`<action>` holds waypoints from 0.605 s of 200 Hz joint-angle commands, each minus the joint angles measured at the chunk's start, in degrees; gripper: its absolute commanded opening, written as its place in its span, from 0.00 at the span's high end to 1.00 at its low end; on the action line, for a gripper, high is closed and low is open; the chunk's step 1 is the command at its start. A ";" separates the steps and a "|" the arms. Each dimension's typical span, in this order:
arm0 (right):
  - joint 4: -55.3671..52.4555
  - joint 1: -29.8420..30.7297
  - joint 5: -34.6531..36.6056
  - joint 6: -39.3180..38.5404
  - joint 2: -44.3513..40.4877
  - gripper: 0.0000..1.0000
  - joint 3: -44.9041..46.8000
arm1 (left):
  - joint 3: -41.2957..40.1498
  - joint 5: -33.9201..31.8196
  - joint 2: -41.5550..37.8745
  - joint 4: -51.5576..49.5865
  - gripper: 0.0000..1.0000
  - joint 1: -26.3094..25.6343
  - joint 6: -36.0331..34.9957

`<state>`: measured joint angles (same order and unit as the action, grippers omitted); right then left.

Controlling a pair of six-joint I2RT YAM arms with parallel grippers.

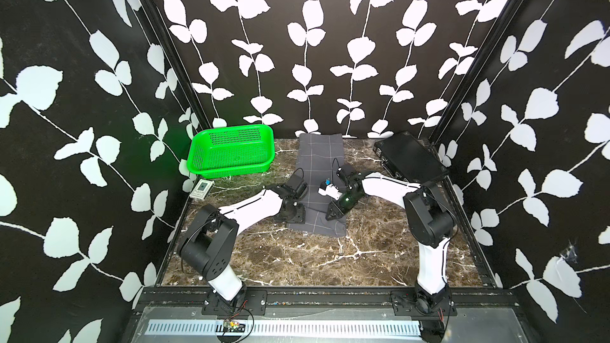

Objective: Roll up the pillowcase
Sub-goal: Roll the pillowcase at the center of the board.

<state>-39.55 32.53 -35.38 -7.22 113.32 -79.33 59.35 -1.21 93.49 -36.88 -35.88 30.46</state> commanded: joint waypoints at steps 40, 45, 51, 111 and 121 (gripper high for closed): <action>2.58 -0.45 11.69 -0.33 -17.91 0.54 13.71 | 3.62 -0.25 3.18 -1.40 0.29 0.96 -3.12; 3.15 -0.44 12.07 -0.18 -19.04 0.53 14.88 | 3.70 -0.35 3.35 -1.55 0.29 1.01 -3.17; 3.60 -0.41 12.64 -0.08 -20.10 0.53 16.36 | 3.75 -0.41 3.42 -1.59 0.29 1.15 -3.19; 9.55 -0.23 14.77 0.37 -18.33 0.62 18.37 | 3.30 -1.13 3.62 -2.59 0.30 1.88 -3.07; 9.49 -0.21 15.61 0.17 -16.80 0.69 17.12 | 3.52 -0.83 3.76 -2.71 0.30 1.89 -3.12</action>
<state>-33.58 32.45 -22.41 -7.35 93.62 -60.71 61.93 -2.02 97.30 -38.02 -34.33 27.83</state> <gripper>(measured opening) 0.377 0.699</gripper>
